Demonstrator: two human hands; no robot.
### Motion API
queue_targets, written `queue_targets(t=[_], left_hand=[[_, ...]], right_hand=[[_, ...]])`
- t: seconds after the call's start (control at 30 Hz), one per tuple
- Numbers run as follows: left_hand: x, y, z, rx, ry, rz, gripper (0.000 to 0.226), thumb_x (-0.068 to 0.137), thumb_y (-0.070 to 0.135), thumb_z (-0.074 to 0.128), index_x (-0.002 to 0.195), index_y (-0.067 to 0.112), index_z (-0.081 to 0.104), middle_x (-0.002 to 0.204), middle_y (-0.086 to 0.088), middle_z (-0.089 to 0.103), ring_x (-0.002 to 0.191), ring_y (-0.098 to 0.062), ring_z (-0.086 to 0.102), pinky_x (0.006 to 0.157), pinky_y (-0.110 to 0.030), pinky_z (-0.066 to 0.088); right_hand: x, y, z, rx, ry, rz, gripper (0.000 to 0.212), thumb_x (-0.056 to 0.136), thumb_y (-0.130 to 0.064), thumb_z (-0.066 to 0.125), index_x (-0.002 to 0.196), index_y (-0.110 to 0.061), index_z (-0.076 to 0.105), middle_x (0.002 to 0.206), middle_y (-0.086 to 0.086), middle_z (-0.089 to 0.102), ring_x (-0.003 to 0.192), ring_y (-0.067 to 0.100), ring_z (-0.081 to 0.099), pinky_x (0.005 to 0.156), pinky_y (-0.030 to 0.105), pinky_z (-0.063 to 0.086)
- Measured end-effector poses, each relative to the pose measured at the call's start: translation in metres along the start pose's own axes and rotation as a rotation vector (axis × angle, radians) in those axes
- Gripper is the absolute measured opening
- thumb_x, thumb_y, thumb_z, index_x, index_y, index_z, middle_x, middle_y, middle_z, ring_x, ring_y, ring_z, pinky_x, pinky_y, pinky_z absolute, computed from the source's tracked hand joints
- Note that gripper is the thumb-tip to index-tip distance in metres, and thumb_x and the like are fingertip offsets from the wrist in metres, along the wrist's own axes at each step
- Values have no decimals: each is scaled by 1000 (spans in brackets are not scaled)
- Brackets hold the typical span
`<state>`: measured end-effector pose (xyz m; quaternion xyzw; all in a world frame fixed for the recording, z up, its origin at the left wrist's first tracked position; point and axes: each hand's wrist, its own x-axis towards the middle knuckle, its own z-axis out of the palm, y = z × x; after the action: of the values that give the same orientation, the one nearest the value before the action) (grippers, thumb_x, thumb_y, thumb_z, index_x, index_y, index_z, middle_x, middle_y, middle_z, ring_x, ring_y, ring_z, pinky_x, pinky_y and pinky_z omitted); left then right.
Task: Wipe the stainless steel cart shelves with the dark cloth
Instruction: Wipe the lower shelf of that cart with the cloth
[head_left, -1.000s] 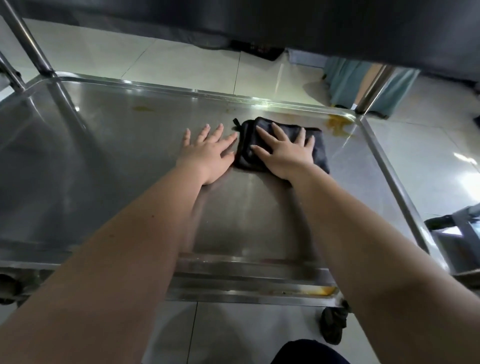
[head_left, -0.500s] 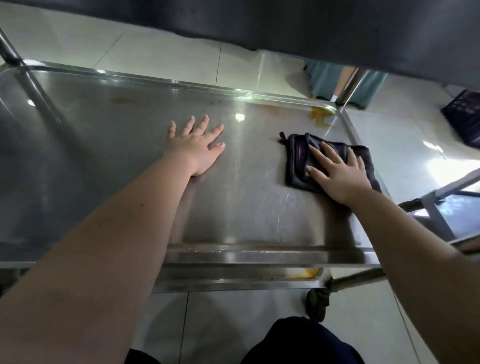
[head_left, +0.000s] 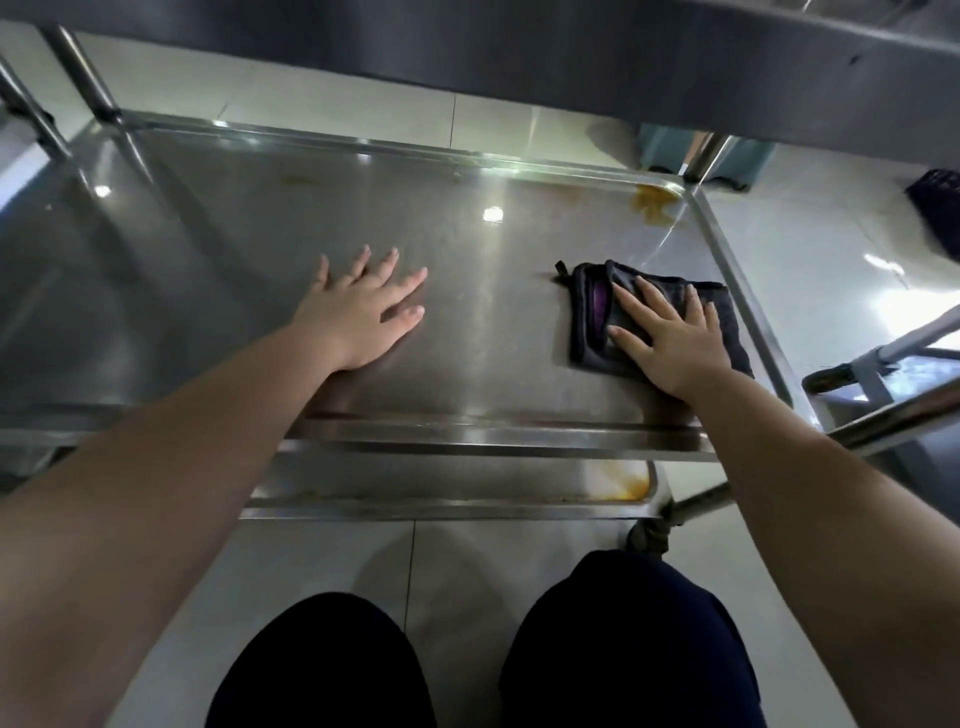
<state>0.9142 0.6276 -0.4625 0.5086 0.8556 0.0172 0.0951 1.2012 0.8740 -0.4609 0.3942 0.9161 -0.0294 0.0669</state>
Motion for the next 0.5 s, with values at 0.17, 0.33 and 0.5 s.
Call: queue_targets(t=[0.17, 0.33, 0.5], left_hand=[[-7, -5, 5, 22, 30, -38, 55, 98, 63, 12, 151, 54, 0, 165, 11, -8, 152, -22, -8, 119, -58, -8], [-5, -8, 8, 8, 50, -62, 51, 102, 53, 15, 151, 55, 1, 165, 13, -6, 152, -19, -7, 119, -55, -8], [-10, -10, 6, 13, 24, -49, 52, 102, 50, 17, 150, 56, 0, 164, 13, -8, 152, -17, -8, 120, -53, -9]], right_hand=[[-12, -36, -2, 31, -6, -14, 63, 90, -76, 20, 148, -60, 2, 164, -19, -1, 150, 40, -6, 119, 56, -3], [-52, -162, 4, 37, -20, -228, 67, 89, -78, 18, 150, -57, -2, 164, -16, -6, 147, 46, -16, 116, 61, -11], [-59, -148, 4, 74, -15, -229, 66, 89, -78, 23, 148, -60, 1, 164, -19, -3, 149, 38, -13, 118, 55, -13]])
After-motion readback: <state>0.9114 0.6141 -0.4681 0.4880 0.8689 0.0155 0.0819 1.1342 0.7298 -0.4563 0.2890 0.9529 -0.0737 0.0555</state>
